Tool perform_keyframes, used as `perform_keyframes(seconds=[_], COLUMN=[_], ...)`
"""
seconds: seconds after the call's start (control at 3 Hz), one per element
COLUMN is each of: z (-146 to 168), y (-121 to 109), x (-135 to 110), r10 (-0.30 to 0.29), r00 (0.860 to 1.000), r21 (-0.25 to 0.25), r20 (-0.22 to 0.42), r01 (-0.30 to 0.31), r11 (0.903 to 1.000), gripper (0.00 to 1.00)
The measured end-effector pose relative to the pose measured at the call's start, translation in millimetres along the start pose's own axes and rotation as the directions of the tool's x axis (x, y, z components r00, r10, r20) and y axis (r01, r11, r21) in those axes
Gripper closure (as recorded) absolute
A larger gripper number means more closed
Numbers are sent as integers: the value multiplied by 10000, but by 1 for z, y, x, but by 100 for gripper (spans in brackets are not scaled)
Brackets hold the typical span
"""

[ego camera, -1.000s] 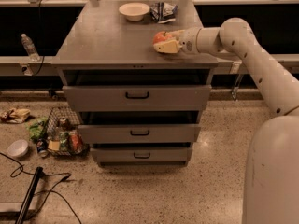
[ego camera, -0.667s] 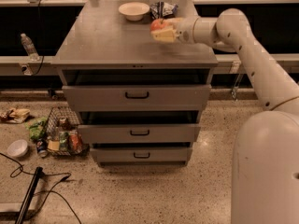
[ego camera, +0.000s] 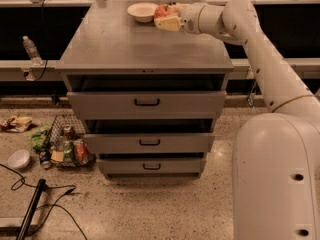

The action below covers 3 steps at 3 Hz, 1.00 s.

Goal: Place apple into paper bowl

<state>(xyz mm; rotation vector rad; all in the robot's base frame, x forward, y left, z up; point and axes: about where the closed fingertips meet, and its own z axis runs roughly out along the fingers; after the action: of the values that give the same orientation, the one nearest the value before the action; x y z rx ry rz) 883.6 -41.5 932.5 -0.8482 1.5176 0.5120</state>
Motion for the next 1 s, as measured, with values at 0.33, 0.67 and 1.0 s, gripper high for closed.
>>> perform_keyframes(seconds=[0.33,0.67,1.0], z=[19,69,91], y=[-6,-19,-31], x=[-9,-21,-35], r10=[216,684,705], r00=[9995,9960,9931], r21=[551,1999,2748], r20=[239,572,941], r01=[-229,-785,-940], r11=[9982,9767,9569], gripper=[100,100,100])
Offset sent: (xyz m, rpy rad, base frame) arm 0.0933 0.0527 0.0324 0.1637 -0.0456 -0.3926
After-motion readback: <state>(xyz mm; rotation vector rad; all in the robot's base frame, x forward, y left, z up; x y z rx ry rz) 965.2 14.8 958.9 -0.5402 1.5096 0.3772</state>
